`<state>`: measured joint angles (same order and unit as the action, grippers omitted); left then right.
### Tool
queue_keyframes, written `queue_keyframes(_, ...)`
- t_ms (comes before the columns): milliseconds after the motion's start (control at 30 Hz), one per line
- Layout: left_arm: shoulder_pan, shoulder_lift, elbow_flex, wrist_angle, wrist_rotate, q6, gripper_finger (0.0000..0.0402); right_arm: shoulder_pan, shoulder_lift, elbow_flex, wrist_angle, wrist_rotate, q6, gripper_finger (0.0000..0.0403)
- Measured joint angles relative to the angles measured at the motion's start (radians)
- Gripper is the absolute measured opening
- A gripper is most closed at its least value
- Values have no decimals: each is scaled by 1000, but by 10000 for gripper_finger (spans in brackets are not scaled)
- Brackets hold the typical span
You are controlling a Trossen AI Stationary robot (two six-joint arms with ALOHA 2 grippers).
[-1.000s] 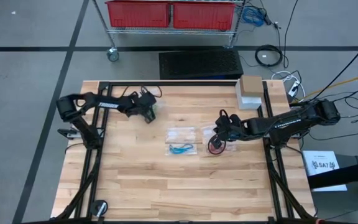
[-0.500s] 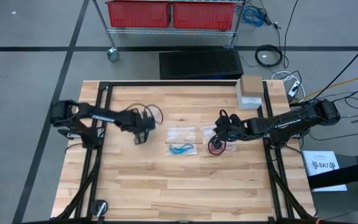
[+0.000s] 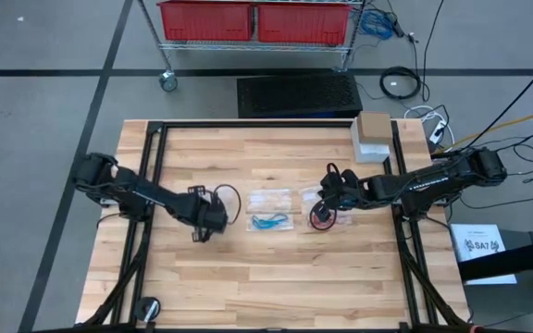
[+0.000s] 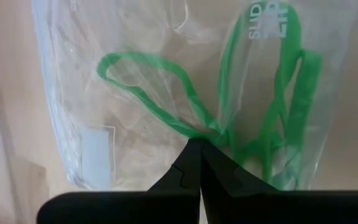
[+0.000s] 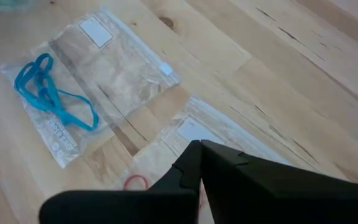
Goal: Sort rubber bands
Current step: Adjust the transparent zip bags, then return to Home Position
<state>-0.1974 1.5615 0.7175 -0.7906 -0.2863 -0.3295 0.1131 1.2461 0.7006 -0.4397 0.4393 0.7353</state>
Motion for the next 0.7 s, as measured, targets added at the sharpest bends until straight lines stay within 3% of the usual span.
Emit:
queue_keyframes(267,-90,4,83,-64,4,-31,1,0,0,0,0,0,0,0)
queue_keyframes(533,-114,2,150,-135,-84,-67,1,0,0,0,0,3,-21,0)
queue_keyframes(700,-113,-74,154,-66,-159,-83,1,-14,0,1,12,9,1,0)
